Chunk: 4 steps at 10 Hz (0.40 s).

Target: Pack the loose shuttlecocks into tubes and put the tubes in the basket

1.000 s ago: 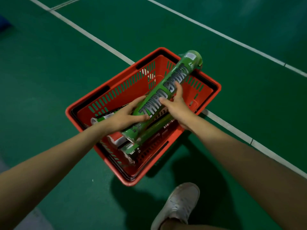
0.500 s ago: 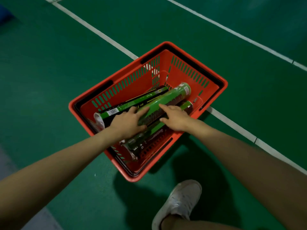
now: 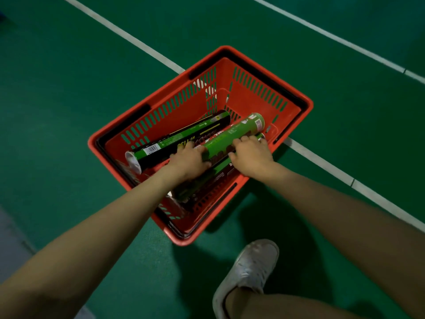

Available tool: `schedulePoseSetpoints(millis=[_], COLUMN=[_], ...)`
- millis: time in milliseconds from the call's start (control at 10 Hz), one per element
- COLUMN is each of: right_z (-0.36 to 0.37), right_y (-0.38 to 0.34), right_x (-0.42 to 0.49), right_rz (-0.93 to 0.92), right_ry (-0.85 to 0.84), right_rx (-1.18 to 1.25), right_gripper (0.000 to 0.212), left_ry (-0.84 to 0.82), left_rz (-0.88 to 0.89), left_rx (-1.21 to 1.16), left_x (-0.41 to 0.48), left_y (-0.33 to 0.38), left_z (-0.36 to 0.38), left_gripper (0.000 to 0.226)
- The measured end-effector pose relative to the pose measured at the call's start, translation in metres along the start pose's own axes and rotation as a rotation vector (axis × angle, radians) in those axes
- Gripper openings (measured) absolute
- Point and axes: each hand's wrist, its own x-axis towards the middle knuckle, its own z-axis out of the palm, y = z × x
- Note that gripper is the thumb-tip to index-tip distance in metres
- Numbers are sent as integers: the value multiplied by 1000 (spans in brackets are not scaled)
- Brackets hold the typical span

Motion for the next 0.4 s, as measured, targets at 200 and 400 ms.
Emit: schedulePoseSetpoints(millis=[200, 400], right_z=[-27, -42], right_y=[47, 116], right_x=[-29, -101], right_rz=[5, 208], right_ry=[193, 255], right_rx=[192, 313], right_gripper=[33, 29], left_ry=[160, 295], left_rz=[209, 424], left_rx=[62, 136], left_x=[-18, -39], left_y=[75, 174], left_z=[-27, -20], left_gripper=[48, 43])
